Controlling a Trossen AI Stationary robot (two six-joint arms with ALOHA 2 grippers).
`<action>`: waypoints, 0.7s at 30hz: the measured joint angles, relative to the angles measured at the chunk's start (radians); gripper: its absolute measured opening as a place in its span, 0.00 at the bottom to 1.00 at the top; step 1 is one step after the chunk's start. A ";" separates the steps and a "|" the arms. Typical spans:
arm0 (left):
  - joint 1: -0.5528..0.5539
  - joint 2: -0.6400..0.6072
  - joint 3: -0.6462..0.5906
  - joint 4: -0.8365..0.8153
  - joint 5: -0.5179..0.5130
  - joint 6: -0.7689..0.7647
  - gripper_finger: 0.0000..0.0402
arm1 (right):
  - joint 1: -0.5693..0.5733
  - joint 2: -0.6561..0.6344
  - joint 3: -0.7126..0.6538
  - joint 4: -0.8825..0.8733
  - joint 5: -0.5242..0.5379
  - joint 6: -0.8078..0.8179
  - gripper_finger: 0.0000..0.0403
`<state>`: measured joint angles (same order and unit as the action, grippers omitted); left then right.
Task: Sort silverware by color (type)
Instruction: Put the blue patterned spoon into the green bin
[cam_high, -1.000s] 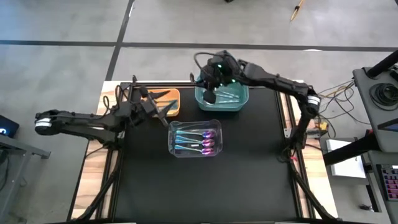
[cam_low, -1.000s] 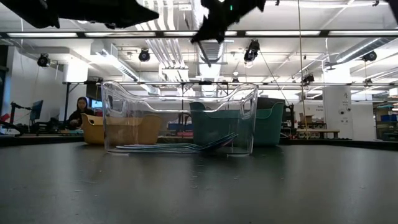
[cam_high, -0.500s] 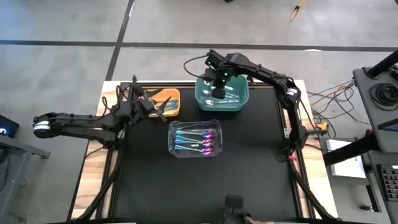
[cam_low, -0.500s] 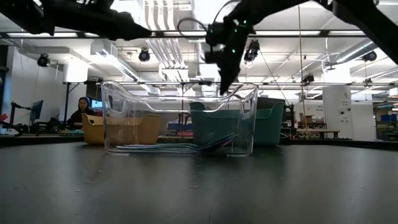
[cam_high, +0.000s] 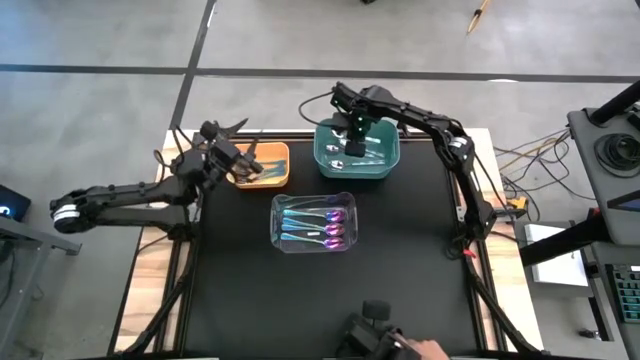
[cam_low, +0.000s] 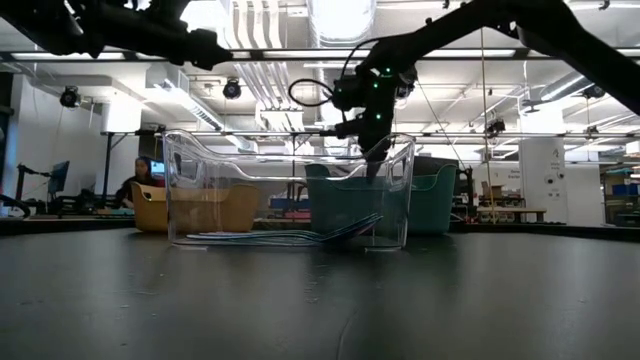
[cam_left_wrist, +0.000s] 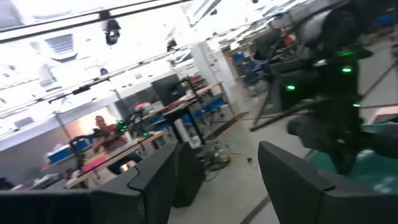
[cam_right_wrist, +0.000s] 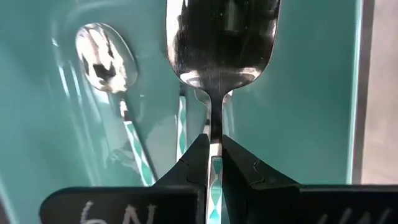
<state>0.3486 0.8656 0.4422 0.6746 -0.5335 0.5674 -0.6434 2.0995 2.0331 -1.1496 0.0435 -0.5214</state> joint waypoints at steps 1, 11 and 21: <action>0.010 0.000 0.001 0.002 0.000 0.000 0.51 | 0.000 0.005 0.000 0.001 0.010 -0.002 0.03; 0.084 -0.016 0.002 0.006 0.000 0.013 0.51 | 0.002 0.044 -0.018 0.003 0.046 0.026 0.03; 0.091 -0.017 0.002 0.034 0.000 -0.031 0.51 | 0.017 0.046 -0.053 -0.004 0.091 0.075 0.03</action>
<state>0.4397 0.8490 0.4446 0.7082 -0.5331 0.5366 -0.6264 2.1452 1.9797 -1.1532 0.1349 -0.4461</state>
